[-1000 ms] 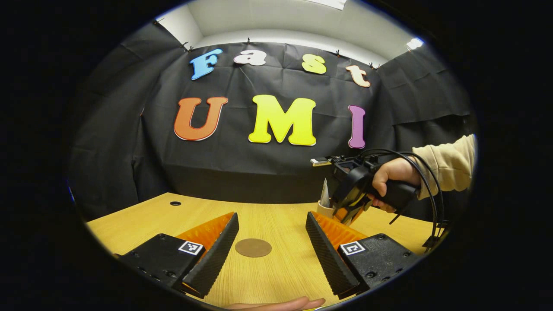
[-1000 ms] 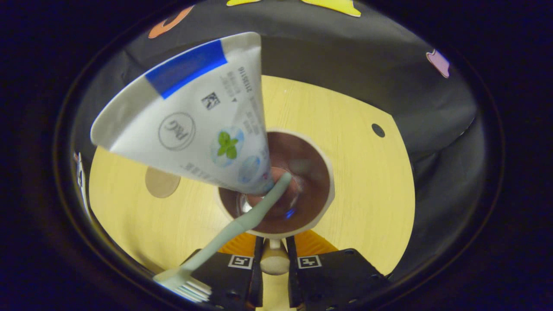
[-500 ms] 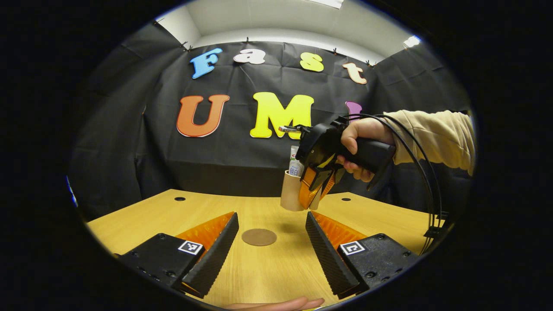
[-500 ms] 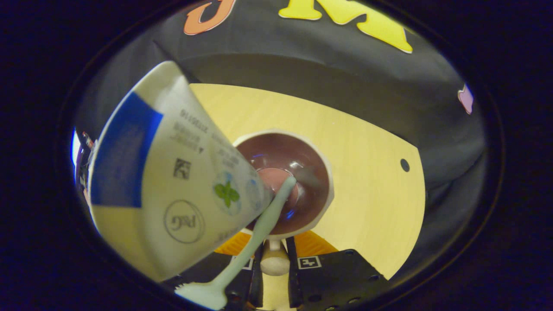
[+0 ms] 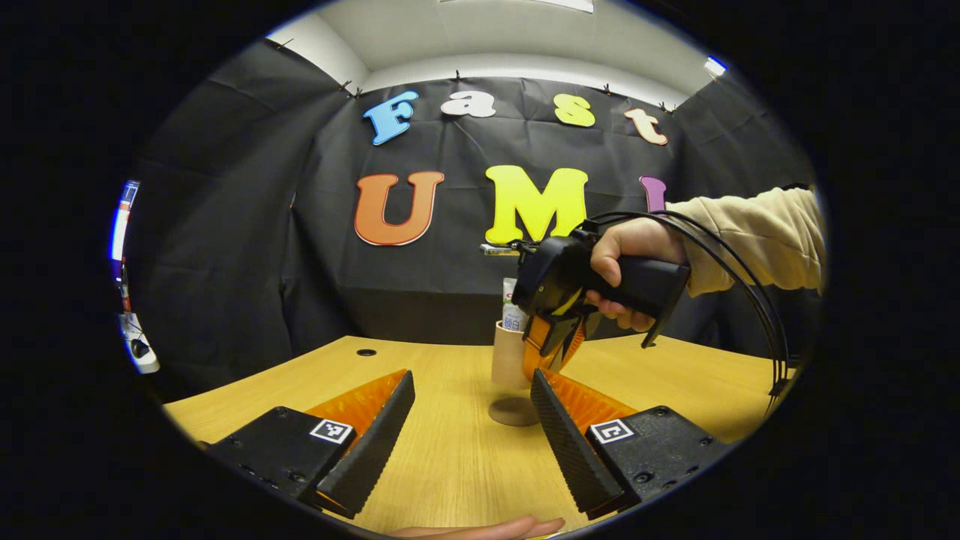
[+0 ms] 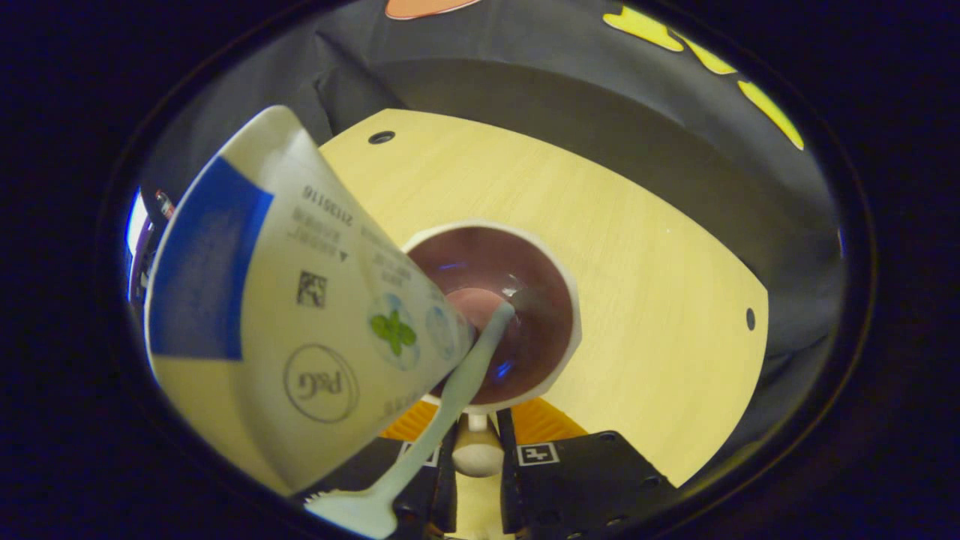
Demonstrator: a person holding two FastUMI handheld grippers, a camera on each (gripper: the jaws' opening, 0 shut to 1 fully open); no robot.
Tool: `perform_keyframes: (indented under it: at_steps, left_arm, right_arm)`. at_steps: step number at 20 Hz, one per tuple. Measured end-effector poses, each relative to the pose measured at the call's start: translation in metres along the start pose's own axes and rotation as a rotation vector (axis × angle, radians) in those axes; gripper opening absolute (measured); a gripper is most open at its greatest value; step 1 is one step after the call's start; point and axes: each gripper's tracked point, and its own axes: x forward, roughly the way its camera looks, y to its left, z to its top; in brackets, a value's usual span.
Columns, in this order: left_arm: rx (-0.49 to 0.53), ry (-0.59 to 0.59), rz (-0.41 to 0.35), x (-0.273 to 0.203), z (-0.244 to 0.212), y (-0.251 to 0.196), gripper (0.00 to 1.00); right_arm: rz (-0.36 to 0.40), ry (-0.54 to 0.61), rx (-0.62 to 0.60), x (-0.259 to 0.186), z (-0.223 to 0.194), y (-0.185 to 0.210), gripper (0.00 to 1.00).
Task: Put the toothbrush and toothpaste on the desktop into the cup, then pick up the cup and place it on the coaster on the desktop.
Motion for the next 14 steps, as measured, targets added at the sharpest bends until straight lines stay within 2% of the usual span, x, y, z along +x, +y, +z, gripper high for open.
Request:
perform_keyframes:
  at_steps: [5,10,14]
  left_arm:
    - [-0.003,-0.007,0.043,-0.002,0.004,0.017,0.99]
    - [-0.002,-0.006,0.021,0.000,0.005,0.005,0.98]
    - [-0.017,0.019,0.010,0.006,0.001,-0.005,0.99]
  right_arm:
    - [-0.013,0.076,-0.006,0.037,-0.025,-0.001,0.20]
    - [0.034,0.068,0.003,0.036,-0.029,0.001,0.22]
    - [0.031,0.058,-0.003,0.037,-0.033,0.002,0.22]
